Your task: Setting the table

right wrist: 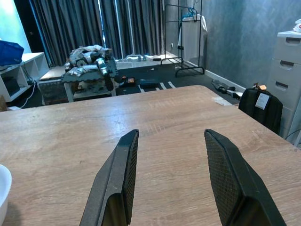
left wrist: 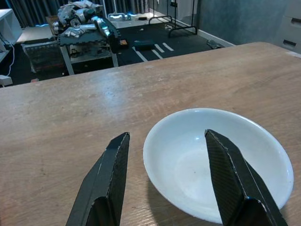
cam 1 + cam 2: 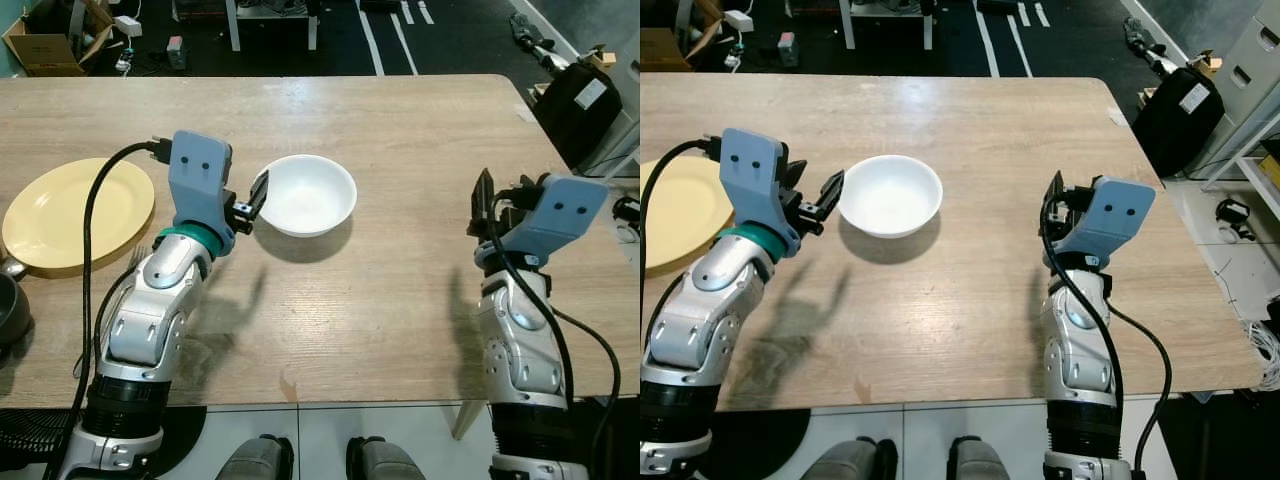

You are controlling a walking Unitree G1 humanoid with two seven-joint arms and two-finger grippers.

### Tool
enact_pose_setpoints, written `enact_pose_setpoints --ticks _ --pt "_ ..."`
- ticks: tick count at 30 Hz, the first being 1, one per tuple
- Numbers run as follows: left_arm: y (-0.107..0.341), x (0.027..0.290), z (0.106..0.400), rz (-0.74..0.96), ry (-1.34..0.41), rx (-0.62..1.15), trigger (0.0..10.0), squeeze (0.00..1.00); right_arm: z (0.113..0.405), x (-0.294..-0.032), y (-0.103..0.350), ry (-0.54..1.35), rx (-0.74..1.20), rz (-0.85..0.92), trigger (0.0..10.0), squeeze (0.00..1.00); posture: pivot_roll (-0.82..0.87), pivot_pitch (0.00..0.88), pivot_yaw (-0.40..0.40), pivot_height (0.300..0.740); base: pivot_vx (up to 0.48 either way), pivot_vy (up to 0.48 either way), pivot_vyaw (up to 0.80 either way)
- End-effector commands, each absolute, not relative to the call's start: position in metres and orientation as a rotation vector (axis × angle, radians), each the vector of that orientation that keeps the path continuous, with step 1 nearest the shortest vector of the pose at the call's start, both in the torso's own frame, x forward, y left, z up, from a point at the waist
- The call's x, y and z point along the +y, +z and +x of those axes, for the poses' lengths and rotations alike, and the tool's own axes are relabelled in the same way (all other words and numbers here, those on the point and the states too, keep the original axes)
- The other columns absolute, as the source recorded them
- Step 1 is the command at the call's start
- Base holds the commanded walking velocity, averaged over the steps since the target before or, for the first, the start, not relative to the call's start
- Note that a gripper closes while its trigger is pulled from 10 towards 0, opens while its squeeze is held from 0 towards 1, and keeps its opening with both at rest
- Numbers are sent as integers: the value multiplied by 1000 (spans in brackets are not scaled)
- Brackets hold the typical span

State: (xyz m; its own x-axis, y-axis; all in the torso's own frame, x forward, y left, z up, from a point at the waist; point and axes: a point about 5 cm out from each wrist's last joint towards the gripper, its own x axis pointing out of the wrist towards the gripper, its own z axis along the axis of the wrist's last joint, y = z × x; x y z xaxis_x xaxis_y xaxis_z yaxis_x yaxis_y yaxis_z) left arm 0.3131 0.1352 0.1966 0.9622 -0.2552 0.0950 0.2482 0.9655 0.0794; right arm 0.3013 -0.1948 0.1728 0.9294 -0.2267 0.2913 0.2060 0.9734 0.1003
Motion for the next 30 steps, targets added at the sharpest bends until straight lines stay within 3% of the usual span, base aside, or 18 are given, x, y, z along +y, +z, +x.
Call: enact_pose_setpoints --ticks 1,30 --pt "190 137 314 76 -242 -87 10000 0 299 -197 169 -231 -289 63 10000 0 28 6 71 740 0 0 0" --pt "189 134 317 65 -210 -103 10000 0 305 -194 169 -222 -282 70 10000 0 47 0 52 740 0 0 0"
